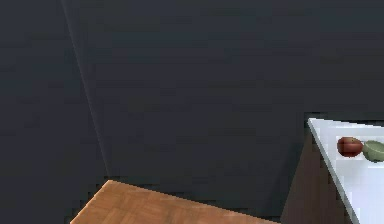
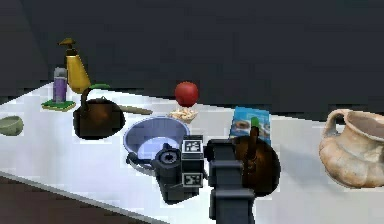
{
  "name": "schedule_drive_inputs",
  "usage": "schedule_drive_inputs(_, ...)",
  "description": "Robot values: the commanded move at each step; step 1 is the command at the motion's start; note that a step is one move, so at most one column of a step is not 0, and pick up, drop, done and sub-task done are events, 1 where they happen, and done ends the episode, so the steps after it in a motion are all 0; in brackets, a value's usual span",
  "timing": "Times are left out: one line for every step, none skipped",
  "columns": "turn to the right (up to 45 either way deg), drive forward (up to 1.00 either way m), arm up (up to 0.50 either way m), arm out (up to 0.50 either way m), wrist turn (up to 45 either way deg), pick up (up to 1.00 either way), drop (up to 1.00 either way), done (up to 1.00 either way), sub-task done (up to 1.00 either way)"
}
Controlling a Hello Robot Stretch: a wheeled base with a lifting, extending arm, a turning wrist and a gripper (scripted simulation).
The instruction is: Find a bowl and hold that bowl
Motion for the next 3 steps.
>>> schedule_drive_inputs(0.0,0.00,0.00,0.00,0.0,1.00,0.00,0.00,0.00)
schedule_drive_inputs(0.0,0.00,0.08,0.00,0.0,0.00,0.00,0.00,0.00)
schedule_drive_inputs(0.0,0.00,0.00,0.00,0.0,0.00,0.00,1.00,0.00)
